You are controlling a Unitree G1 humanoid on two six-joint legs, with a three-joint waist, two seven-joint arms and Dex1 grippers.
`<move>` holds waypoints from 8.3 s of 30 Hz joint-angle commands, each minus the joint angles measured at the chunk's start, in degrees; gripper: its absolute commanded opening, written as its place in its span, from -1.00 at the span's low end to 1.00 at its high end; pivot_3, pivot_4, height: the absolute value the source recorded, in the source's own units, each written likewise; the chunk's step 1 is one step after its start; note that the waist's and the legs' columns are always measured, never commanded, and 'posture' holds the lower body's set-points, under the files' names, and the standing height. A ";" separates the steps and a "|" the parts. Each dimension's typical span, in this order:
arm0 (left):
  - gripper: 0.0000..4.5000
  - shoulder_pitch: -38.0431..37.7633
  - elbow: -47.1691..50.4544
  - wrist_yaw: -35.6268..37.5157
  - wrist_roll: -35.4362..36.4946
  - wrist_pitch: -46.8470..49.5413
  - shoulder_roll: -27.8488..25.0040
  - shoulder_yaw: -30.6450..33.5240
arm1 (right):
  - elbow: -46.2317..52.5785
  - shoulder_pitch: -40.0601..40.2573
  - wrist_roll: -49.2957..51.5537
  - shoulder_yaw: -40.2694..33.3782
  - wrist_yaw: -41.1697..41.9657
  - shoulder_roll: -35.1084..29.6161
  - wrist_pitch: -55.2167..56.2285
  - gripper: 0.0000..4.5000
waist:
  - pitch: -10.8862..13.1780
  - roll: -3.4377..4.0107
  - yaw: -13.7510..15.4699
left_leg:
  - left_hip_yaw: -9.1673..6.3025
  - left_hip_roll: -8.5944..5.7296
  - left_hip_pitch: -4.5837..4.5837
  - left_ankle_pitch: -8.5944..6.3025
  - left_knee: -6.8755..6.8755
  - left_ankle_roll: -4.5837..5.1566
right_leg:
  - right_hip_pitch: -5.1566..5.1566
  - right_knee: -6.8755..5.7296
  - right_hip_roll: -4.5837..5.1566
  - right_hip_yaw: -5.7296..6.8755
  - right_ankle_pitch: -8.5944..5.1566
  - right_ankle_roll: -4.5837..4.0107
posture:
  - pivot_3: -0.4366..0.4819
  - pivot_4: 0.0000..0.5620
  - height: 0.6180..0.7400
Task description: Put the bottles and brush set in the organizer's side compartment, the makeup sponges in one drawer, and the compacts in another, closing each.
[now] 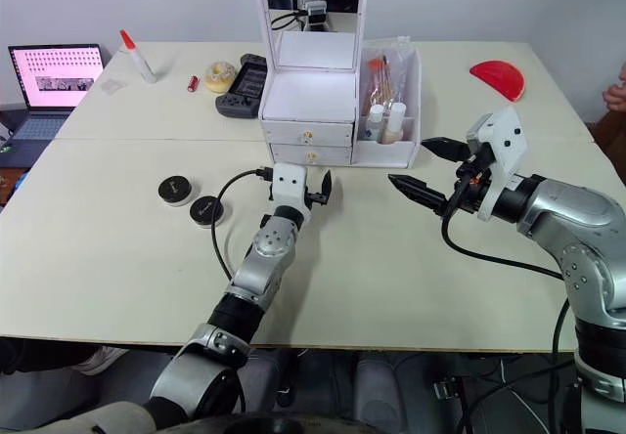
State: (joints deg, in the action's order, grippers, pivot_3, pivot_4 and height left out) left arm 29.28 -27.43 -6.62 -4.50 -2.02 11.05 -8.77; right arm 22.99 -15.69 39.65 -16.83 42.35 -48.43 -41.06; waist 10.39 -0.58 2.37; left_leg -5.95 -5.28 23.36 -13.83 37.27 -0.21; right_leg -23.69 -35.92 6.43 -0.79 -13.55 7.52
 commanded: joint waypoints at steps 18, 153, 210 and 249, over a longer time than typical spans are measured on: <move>0.98 6.09 -5.28 -0.98 -0.67 -5.52 0.99 -0.35 | 2.85 0.26 1.10 -1.32 -1.15 0.38 -0.58 1.00 | 0.00 0.00 -0.02 | -0.01 -0.01 0.00 0.00 0.00 0.00 | 0.00 0.00 0.00 0.00 0.01 0.02 | -0.05 -0.47 0.97; 0.98 -17.99 28.83 53.24 22.97 24.95 -48.93 15.92 | -0.51 8.11 4.45 -8.69 21.39 -7.57 8.30 1.00 | 0.12 0.46 -0.17 | -0.06 0.16 0.08 -0.04 -0.36 -0.07 | -0.07 0.57 0.10 -0.05 -0.08 -0.42 | -0.05 -0.47 0.97; 0.19 22.33 -3.21 73.20 17.68 19.34 -36.78 -0.89 | 9.92 15.83 7.68 -13.45 10.54 -6.46 3.30 1.00 | 0.21 0.29 -0.24 | -0.14 0.10 0.09 0.00 -0.21 -0.01 | 0.00 0.46 -0.08 0.08 0.11 -0.05 | -0.05 -0.47 0.97; 0.98 -24.04 20.85 70.85 26.85 32.31 -69.45 42.12 | -13.28 31.68 -3.26 -30.49 20.58 -4.88 17.39 1.00 | 0.20 0.31 -1.54 | -0.18 0.13 0.00 -0.02 -0.30 -0.03 | 0.05 0.44 0.08 -0.01 -0.02 -0.29 | -0.05 -0.47 0.97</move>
State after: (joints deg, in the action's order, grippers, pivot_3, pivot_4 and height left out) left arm 6.02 -7.47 65.76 22.82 31.44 -57.21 28.69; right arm 11.77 15.44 37.22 -44.11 61.31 -52.86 -25.62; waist 10.59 -0.27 0.84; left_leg -6.12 -5.15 23.36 -13.86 36.96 -0.25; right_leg -23.64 -35.44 6.52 -0.79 -13.56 7.22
